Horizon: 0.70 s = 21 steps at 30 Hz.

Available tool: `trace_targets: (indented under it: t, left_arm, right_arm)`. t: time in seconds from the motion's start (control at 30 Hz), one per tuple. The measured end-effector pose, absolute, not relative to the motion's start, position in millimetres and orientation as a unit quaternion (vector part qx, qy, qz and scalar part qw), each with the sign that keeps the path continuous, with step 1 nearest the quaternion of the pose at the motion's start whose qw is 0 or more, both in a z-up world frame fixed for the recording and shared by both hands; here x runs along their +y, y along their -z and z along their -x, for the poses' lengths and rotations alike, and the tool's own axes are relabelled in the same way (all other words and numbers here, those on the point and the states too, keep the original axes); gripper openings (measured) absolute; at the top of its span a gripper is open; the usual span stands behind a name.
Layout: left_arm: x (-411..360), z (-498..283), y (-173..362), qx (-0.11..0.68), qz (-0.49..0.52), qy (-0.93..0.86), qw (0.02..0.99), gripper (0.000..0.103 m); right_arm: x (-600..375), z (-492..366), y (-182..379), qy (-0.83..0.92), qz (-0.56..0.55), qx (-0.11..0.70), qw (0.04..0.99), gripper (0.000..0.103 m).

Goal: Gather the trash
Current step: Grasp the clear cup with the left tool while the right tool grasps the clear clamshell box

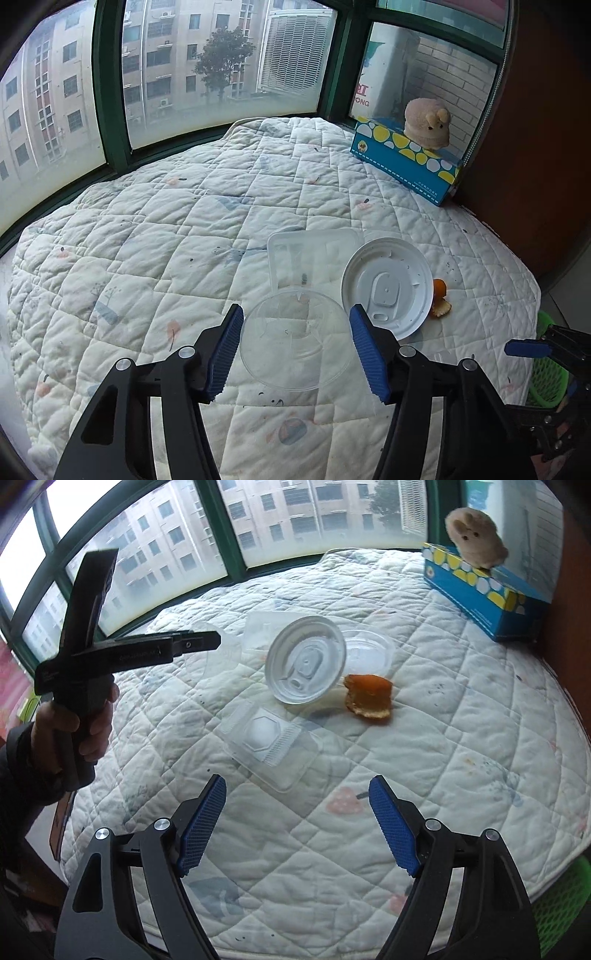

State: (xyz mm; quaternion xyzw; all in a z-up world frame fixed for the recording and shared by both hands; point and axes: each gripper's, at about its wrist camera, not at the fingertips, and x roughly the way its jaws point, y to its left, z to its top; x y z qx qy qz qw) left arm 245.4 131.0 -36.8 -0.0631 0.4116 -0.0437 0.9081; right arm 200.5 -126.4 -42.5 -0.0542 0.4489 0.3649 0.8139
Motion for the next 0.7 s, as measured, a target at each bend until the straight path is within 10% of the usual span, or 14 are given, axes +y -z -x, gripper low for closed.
trace_targets:
  t: [0.7]
  left_arm:
    - [161.3,-232.1,28.8,0.41,0.078,0.04,0.908,0.057]
  right_arm:
    - [-49.5,-230.7,87.7,-0.459,0.161,0.441,0.754,0.078]
